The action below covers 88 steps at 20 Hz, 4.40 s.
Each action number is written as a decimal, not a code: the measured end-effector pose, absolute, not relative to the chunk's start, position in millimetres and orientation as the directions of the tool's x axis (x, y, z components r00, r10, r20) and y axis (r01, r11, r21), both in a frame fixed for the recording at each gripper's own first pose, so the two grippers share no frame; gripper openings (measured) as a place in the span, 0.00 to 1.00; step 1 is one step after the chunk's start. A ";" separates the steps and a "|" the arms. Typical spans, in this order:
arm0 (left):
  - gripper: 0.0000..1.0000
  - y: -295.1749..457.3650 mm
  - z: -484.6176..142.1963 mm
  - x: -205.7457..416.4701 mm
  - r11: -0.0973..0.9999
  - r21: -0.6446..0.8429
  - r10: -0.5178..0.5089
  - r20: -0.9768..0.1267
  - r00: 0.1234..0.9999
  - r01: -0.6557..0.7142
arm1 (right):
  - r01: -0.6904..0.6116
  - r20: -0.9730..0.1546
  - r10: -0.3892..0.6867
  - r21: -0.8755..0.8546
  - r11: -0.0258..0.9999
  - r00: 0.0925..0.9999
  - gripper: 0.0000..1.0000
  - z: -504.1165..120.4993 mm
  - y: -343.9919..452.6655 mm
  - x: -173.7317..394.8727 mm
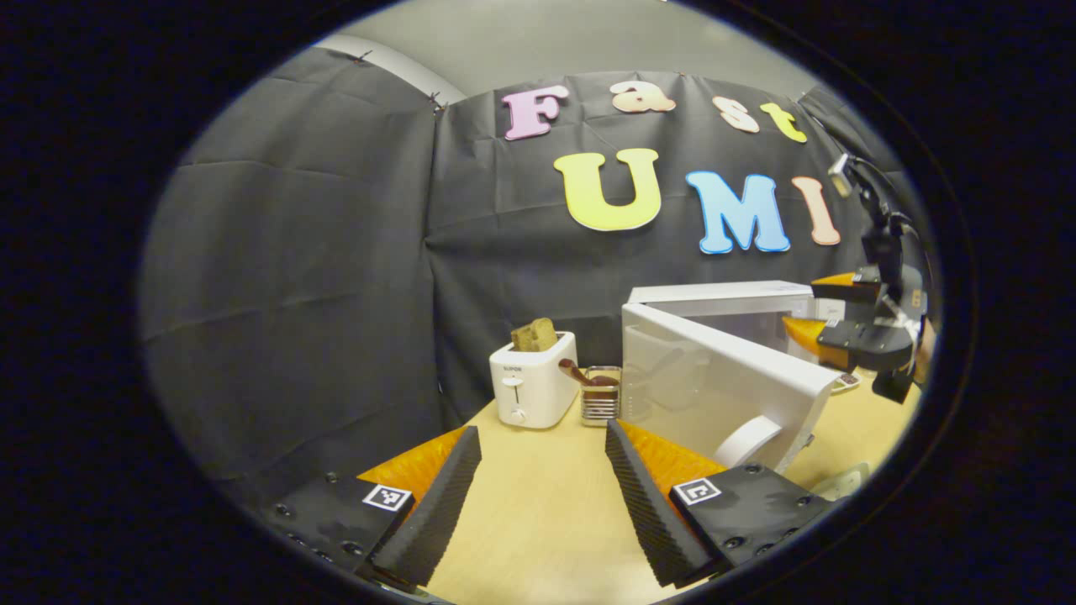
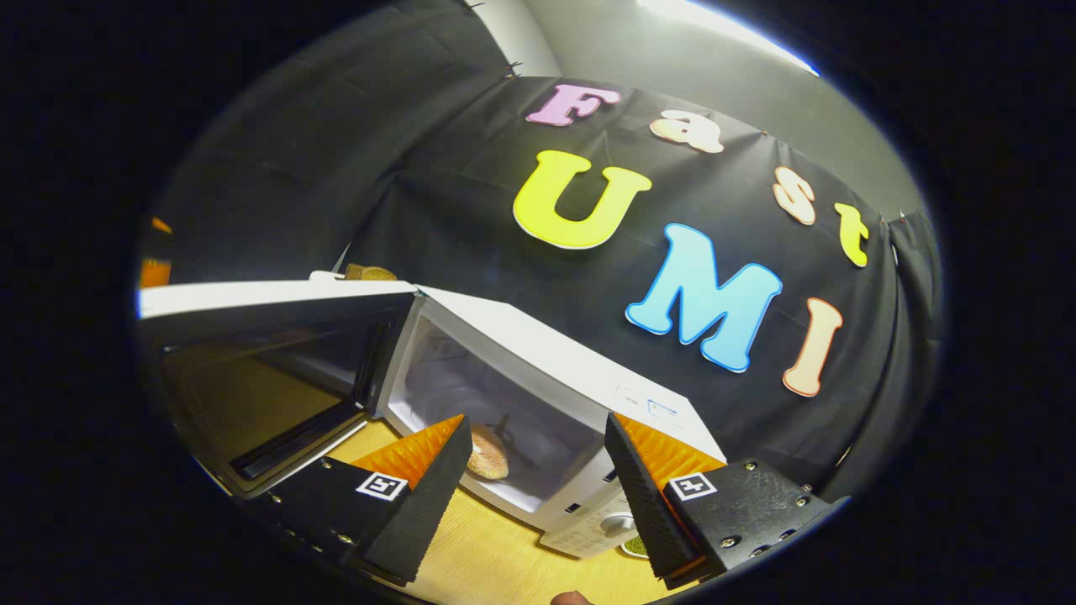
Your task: Open the microwave oven with the left hand, put the food in, and close the microwave oven.
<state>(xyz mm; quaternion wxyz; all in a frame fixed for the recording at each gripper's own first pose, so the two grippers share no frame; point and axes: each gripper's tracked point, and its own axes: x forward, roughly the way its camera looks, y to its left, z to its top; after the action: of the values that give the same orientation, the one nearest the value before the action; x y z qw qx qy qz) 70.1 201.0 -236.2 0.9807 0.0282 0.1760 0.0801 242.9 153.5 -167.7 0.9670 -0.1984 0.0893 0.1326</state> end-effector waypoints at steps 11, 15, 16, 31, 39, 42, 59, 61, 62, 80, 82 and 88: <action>0.50 157.5 -275.1 55.7 0.995 0.049 0.104 -0.407 0.907 -0.092 | -0.161 -0.193 0.112 -0.264 0.951 0.975 0.97 -115.7 73.6 144.6; 0.08 138.4 -274.7 60.6 0.996 -0.003 0.079 -0.411 0.908 -0.088 | -0.163 -0.201 0.110 -0.272 0.948 0.973 0.97 -113.2 61.2 117.7; 0.07 129.6 -273.4 60.5 0.997 -0.027 0.056 -0.416 0.908 -0.074 | -0.156 -0.197 0.104 -0.272 0.949 0.975 0.97 -111.2 57.2 113.5; 0.07 16.9 -254.7 95.5 0.984 -0.029 -0.172 -0.411 0.895 0.175 | -0.041 -0.210 -0.012 -0.248 0.968 0.978 0.97 -104.5 1.1 97.0; 0.07 -32.9 -240.4 133.5 0.952 -0.050 -0.299 -0.371 0.879 0.302 | 0.044 -0.199 -0.100 -0.266 0.963 0.975 0.97 -98.4 -24.9 89.6; 0.07 -45.8 -240.7 151.2 0.939 -0.059 -0.338 -0.362 0.869 0.340 | 0.088 -0.197 -0.146 -0.274 0.958 0.969 0.97 -96.3 -34.9 86.8; 0.07 -124.6 -235.0 242.6 0.863 -0.130 -0.503 -0.294 0.813 0.487 | 0.246 -0.230 -0.316 -0.290 0.925 0.920 0.97 -107.4 -63.2 54.3; 0.07 -130.8 -233.4 256.0 0.863 -0.138 -0.504 -0.289 0.814 0.485 | 0.251 -0.240 -0.328 -0.301 0.920 0.914 0.97 -110.9 -65.5 52.1; 0.07 -133.5 -233.5 261.2 0.863 -0.142 -0.504 -0.288 0.814 0.484 | 0.255 -0.241 -0.332 -0.302 0.919 0.912 0.97 -111.4 -66.4 51.1; 0.07 -181.8 -216.5 308.1 0.828 -0.204 -0.559 -0.213 0.802 0.523 | 0.300 -0.257 -0.384 -0.310 0.902 0.887 0.97 -107.0 -86.9 32.7; 0.07 -191.5 -214.7 313.6 0.832 -0.152 -0.554 -0.211 0.805 0.533 | 0.297 -0.242 -0.374 -0.301 0.906 0.895 0.97 -102.3 -83.2 31.0; 0.07 -181.6 -223.7 320.7 0.898 -0.046 -0.434 -0.267 0.861 0.438 | 0.230 -0.236 -0.299 -0.281 0.932 0.925 0.97 -99.0 -74.6 23.4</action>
<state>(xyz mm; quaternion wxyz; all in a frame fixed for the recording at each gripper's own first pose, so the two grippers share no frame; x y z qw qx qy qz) 320.7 -181.6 -223.7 0.9645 0.0080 0.1364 -0.2260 23.4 -74.6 -99.0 0.9730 -0.1249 0.1386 -0.1358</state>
